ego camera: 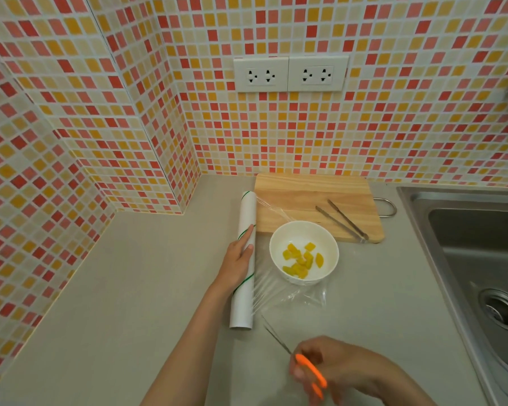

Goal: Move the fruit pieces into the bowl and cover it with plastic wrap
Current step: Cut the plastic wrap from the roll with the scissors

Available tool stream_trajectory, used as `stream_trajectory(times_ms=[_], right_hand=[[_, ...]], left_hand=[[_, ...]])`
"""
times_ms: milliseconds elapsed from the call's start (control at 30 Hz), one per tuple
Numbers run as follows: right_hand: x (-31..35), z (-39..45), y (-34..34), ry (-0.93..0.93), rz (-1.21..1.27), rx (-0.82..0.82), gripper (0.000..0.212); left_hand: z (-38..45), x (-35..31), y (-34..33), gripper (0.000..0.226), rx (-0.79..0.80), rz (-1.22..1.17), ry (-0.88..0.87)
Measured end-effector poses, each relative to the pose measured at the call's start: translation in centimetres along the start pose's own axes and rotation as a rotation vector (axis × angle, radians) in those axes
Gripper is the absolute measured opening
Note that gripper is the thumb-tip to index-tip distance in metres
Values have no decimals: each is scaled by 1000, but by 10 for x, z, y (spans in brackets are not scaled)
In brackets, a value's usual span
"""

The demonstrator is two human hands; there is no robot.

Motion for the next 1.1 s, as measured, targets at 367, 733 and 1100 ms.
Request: stream_trajectory(times_ms=[367,733,1100], right_hand=[[9,47,1,50,209,-275,47],[-1,68,17,148,163,-538,64],[17,79,18,197,200,-580,49]], left_hand=[[-8,-2,-1,47,-10,-45,17],[-16,2,-2,45,-36,-114,46],[-22,6,1,44,-57,-191,72]])
Point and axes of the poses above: each hand's wrist, its own z-axis towards the middle knuckle, its own y-axis out of the back of the hand, x = y × z, the point moved 7 cm from there along z, towards the middle knuckle, and after that the axes turned 8 degrees about z, right-handed, at the moved point
